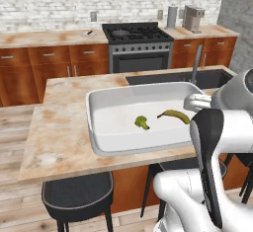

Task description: Place the cold items (banana and broccoli) from the fridge in one tupperware on the dining counter. Place the warm items (kebab skewer and hot dog) in the stove area in another tupperware.

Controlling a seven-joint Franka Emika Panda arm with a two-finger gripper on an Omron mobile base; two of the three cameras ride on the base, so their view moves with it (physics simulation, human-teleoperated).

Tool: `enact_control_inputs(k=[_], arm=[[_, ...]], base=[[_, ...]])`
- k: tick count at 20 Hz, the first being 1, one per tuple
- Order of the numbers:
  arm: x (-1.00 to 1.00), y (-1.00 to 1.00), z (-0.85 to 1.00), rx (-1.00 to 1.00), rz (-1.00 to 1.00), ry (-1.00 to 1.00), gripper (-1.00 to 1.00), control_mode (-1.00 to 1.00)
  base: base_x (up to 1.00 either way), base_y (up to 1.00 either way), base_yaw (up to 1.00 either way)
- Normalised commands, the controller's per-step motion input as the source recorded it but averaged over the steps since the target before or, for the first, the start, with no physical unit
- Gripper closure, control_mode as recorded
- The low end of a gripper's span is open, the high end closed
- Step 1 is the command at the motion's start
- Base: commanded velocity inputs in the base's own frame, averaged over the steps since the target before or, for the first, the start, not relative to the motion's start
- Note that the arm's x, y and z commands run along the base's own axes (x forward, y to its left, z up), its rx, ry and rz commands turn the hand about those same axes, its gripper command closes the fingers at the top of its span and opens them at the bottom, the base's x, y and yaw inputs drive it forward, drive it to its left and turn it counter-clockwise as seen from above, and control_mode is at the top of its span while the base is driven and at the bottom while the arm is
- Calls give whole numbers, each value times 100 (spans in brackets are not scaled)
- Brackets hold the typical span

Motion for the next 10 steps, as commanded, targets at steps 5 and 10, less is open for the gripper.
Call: enact_control_inputs(k=[5, 10], arm=[[-23, 17, 47, -2, 0, -4, -100, -100], [-14, 0, 15, -2, 0, -7, -100, 100]], base=[[0, 0, 0], [-2, 4, 0]])
